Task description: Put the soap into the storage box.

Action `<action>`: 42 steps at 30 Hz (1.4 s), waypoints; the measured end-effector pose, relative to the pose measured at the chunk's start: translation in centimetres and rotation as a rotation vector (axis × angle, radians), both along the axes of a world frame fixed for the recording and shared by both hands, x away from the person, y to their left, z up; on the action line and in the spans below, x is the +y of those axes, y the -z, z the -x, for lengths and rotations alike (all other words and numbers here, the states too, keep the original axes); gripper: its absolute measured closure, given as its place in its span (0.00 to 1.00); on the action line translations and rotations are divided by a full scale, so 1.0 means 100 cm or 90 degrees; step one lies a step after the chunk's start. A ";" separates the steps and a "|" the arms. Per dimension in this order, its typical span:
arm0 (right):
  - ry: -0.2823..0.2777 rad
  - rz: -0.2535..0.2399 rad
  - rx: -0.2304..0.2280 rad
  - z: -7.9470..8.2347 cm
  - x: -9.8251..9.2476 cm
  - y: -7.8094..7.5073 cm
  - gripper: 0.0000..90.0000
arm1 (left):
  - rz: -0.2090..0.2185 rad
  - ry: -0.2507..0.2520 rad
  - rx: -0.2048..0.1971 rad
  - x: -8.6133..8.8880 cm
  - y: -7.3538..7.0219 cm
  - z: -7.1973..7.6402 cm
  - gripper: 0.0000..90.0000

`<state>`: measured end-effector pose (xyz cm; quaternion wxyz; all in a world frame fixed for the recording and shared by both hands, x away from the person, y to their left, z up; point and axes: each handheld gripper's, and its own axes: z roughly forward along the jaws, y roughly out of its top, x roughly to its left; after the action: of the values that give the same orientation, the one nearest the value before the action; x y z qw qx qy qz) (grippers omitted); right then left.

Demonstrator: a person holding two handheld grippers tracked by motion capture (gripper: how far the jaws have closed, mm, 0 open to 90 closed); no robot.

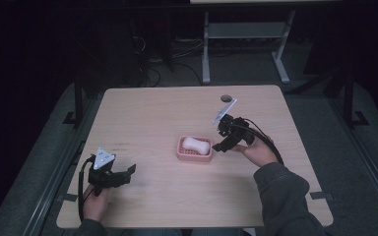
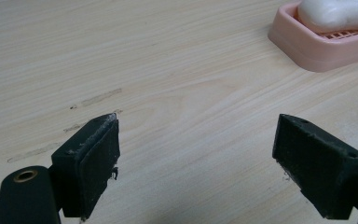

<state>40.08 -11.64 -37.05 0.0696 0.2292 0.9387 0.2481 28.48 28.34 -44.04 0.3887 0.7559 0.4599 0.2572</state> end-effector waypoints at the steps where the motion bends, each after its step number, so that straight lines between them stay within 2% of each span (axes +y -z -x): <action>1: -0.002 0.000 -0.002 0.001 -0.001 -0.001 0.38 | 0.000 0.000 0.000 0.000 0.000 0.000 0.16; 6: 0.001 0.005 -0.005 0.005 -0.007 -0.003 0.38 | 0.001 0.000 0.000 0.000 0.000 0.000 0.16; 8: 0.005 -0.003 -0.007 0.007 -0.010 -0.003 0.38 | 0.000 0.001 0.000 0.000 0.000 0.000 0.16; 15: 0.019 -0.004 0.009 0.010 -0.021 0.006 0.37 | -0.003 0.003 0.001 -0.001 0.000 0.000 0.16; 34: 0.044 -0.010 0.026 0.021 -0.042 0.025 0.36 | -0.003 0.003 0.004 -0.001 0.001 0.000 0.16; 42: 0.045 -0.008 0.024 0.025 -0.045 0.025 0.36 | -0.004 0.006 0.003 -0.002 0.001 0.000 0.16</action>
<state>37.57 -16.14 -39.52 0.0590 0.2674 0.9296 0.2466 28.52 28.19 -44.12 0.3865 0.7598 0.4563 0.2552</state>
